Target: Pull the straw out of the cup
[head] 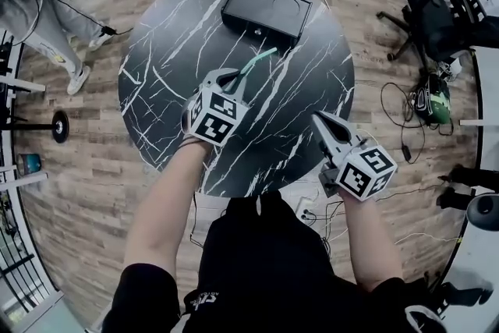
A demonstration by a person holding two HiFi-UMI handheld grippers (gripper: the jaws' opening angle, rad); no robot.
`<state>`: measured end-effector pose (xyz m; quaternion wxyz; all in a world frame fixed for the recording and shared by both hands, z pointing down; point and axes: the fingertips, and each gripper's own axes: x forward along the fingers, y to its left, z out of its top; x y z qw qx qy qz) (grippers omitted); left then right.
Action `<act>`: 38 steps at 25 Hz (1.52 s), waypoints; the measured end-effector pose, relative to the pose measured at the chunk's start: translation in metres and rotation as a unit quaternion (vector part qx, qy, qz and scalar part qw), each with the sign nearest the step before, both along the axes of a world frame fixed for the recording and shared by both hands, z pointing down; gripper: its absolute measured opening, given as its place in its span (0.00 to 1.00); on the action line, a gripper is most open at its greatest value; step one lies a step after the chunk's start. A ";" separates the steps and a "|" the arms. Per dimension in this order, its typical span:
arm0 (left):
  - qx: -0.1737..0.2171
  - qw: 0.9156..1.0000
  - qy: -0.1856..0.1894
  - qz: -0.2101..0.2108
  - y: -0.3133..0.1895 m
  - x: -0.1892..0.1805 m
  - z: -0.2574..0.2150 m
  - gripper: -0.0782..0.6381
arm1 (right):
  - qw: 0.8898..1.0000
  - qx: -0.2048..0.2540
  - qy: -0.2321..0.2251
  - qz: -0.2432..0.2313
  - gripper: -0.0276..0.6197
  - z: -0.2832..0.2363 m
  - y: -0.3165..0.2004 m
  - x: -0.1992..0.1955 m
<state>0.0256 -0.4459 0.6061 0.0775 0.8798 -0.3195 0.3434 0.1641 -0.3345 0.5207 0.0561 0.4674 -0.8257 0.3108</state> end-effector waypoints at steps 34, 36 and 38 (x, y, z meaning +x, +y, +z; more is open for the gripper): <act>0.151 0.941 0.213 -0.217 0.078 -0.151 -0.255 0.16 | 0.983 0.178 0.015 -0.050 0.05 -0.158 0.003 -0.013; 0.165 0.937 0.216 -0.218 0.080 -0.165 -0.264 0.16 | 0.980 0.192 0.026 -0.035 0.05 -0.169 0.001 -0.017; 0.186 0.936 0.206 -0.217 0.082 -0.180 -0.272 0.16 | 0.980 0.197 0.026 -0.017 0.05 -0.178 -0.001 -0.024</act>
